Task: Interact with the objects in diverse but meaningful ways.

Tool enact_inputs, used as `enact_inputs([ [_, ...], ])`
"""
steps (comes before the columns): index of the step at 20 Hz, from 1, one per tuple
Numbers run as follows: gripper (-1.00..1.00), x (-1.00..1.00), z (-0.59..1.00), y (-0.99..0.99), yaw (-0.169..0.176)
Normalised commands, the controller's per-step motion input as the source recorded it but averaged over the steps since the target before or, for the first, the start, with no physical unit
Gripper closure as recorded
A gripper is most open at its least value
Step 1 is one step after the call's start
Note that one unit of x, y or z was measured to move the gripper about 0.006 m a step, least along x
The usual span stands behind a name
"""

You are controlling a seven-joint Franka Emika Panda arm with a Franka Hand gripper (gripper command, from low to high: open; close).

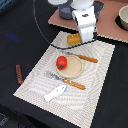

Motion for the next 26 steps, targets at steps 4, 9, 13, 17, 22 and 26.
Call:
enact_inputs([
  [4, -1.0, 0.37, -0.04, 0.12, -0.022],
  [9, -1.0, 0.38, 0.11, 0.23, -0.036],
  [13, -1.0, 0.42, 0.38, 0.34, -0.042],
  [17, -1.0, 0.34, 0.62, 0.36, -0.064],
  [22, -1.0, 0.03, 0.98, 0.07, -0.08],
  [26, -1.0, 0.0, 0.95, -0.11, -0.064],
])
